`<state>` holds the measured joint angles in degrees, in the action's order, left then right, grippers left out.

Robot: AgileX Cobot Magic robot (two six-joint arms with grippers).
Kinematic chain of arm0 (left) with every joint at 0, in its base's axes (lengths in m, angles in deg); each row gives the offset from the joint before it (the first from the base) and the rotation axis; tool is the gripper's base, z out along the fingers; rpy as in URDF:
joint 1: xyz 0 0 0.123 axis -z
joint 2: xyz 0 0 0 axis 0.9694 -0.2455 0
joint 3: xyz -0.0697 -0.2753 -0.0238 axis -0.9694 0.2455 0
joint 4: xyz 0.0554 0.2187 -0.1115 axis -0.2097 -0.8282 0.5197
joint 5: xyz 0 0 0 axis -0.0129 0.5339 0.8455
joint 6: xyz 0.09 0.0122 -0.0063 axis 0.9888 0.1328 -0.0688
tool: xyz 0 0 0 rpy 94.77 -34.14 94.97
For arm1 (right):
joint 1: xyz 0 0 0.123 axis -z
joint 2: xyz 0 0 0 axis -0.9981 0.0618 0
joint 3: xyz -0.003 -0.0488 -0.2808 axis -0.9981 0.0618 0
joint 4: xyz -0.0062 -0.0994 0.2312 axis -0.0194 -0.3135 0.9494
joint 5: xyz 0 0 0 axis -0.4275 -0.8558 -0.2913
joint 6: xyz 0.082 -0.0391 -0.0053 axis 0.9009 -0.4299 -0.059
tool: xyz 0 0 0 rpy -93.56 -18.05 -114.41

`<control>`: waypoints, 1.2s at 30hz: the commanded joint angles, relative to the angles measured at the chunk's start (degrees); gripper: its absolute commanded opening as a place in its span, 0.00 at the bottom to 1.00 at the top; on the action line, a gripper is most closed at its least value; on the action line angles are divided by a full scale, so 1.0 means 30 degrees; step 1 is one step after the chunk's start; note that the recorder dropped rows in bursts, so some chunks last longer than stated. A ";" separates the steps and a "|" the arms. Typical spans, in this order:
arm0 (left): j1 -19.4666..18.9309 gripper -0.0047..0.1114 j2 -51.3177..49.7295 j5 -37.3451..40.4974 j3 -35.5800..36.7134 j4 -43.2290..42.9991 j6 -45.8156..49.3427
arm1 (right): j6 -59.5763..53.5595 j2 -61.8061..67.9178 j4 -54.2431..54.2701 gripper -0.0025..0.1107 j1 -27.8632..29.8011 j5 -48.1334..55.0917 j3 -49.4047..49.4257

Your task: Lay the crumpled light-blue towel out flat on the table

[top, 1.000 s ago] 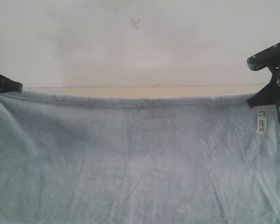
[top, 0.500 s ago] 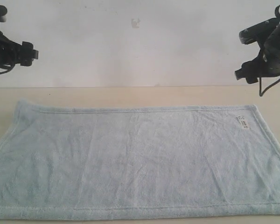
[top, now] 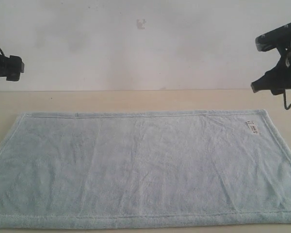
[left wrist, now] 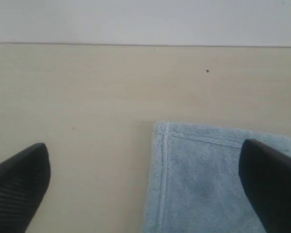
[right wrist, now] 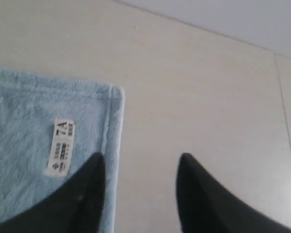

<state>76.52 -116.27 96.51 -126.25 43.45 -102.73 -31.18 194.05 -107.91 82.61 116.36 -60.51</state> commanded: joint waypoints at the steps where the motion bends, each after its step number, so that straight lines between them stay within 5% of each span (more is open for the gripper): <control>1: -0.0019 0.87 0.1553 -0.0189 0.1281 0.2964 0.2726 | 0.0596 -0.2151 0.0101 0.11 0.0226 -0.2076 0.3108; 2: -0.0019 0.84 0.1760 -0.0052 0.1605 0.3410 0.3505 | 0.0905 -0.2639 0.0130 0.01 0.0226 -0.2667 0.3917; 11: -0.0019 0.26 0.3758 0.0117 0.6096 0.9084 0.8729 | 0.1951 -0.5290 0.0130 0.02 0.0226 -0.4661 0.9191; 16: -0.0019 0.07 0.4207 -0.0040 0.7973 0.9586 0.8773 | 0.2603 -0.5418 0.0130 0.02 0.0226 -0.4306 1.0431; 21: -0.0019 0.08 0.4838 0.0001 0.8441 1.0803 0.8877 | 0.2987 -0.5416 0.0426 0.02 0.0226 -0.1830 1.0610; 27: -0.0019 0.08 0.4859 0.0486 0.9053 1.4573 1.3256 | 0.2372 -0.5416 0.1553 0.02 0.0226 -0.0886 1.1653; 36: -0.0019 0.08 0.4859 -0.0184 1.0330 1.4979 1.3465 | 0.1667 -0.5416 0.2593 0.02 -0.0383 -0.1538 1.2305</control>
<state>76.52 -102.15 96.91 -96.16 87.64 -62.88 -24.51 178.38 -101.80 82.54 112.35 -23.86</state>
